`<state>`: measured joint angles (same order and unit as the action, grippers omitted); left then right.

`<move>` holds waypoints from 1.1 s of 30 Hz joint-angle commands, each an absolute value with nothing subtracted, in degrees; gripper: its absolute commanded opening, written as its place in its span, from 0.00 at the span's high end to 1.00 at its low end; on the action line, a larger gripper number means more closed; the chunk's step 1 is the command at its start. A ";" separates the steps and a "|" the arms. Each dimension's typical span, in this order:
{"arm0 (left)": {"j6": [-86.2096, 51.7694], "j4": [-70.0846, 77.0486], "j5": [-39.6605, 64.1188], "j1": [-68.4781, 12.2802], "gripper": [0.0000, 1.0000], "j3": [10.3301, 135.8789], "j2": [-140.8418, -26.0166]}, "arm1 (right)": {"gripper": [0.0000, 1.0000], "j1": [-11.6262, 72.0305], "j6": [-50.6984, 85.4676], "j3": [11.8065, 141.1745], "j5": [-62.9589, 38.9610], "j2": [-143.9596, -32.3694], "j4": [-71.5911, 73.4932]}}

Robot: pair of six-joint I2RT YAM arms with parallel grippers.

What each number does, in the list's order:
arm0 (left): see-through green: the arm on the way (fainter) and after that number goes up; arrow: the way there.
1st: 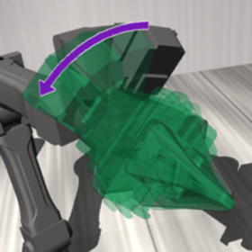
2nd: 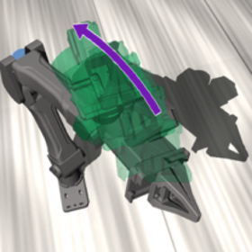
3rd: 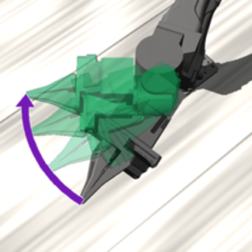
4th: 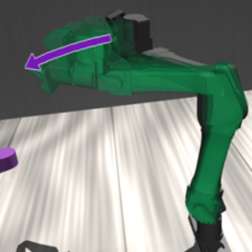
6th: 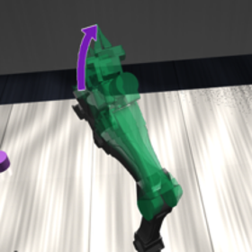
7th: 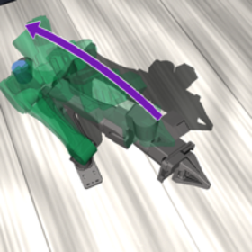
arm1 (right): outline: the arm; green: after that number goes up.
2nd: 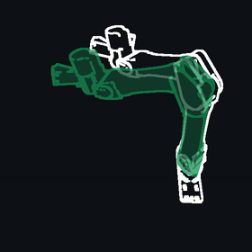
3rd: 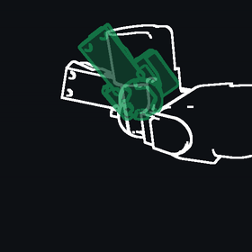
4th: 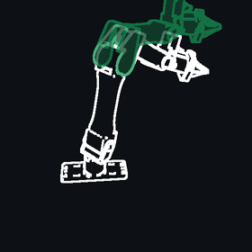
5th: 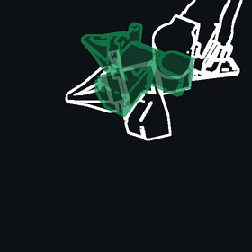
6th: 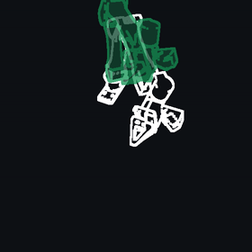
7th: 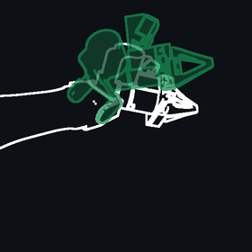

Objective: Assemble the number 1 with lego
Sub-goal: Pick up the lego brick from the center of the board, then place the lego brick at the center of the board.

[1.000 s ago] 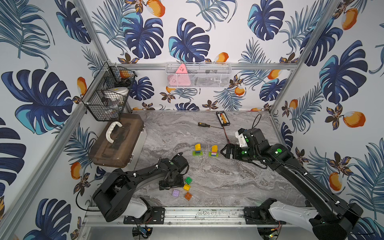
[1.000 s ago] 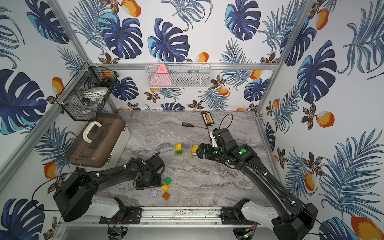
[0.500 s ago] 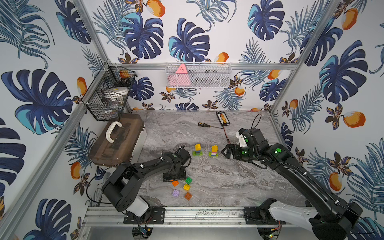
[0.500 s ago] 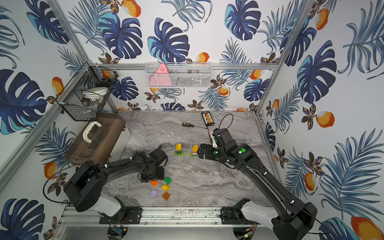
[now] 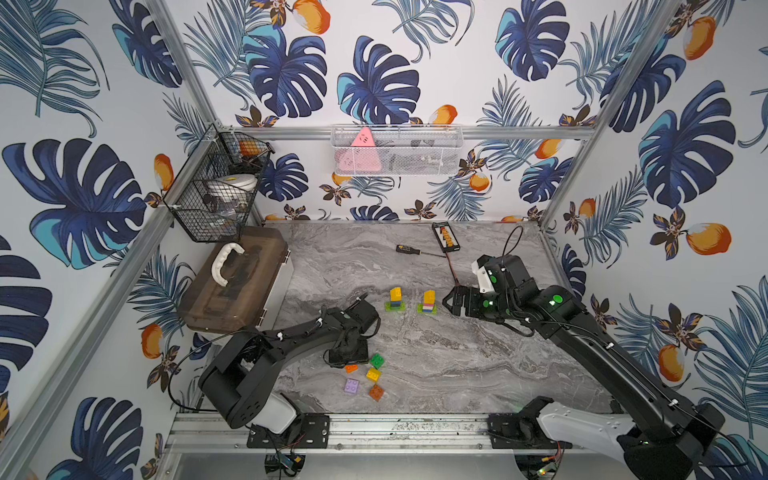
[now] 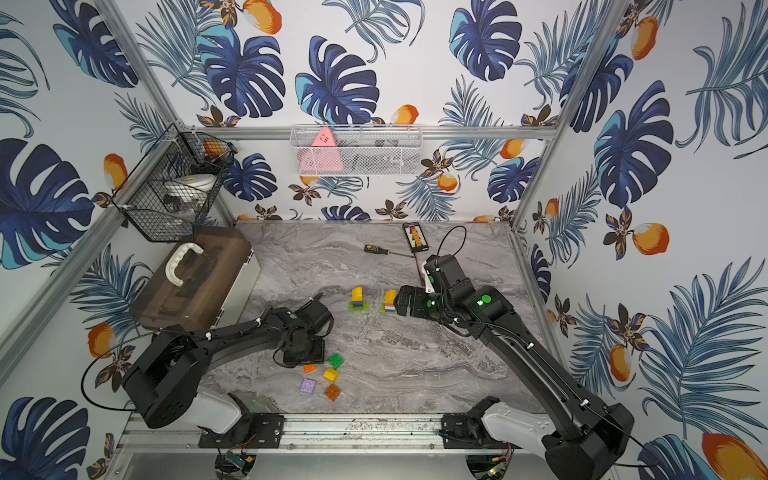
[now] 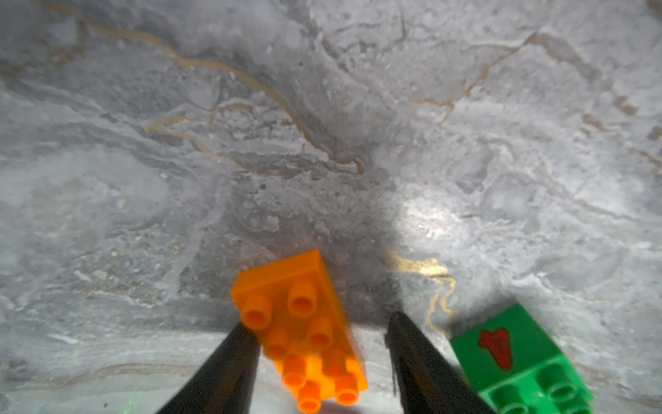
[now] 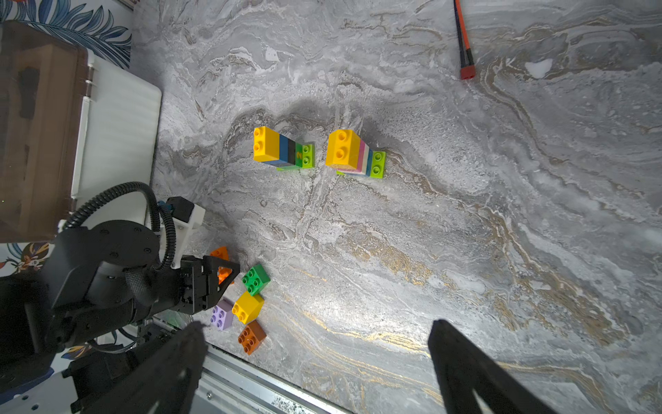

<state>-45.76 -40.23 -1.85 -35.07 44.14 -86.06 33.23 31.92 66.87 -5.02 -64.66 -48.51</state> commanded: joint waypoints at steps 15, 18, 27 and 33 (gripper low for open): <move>-35.44 -43.10 -5.49 -35.02 0.69 52.81 -87.86 | 0.00 33.26 31.18 69.23 -2.84 -65.05 -50.28; -31.58 -44.86 -2.29 -35.12 0.70 56.20 -85.60 | 0.00 33.26 30.67 70.26 -1.65 -64.80 -51.26; -19.68 -47.39 6.35 -47.27 0.71 68.71 -88.91 | 0.00 33.23 35.53 67.64 14.09 -54.72 -53.74; -9.73 -50.00 2.31 -56.42 0.77 83.20 -105.84 | 0.00 31.39 37.05 66.88 13.71 -50.13 -55.29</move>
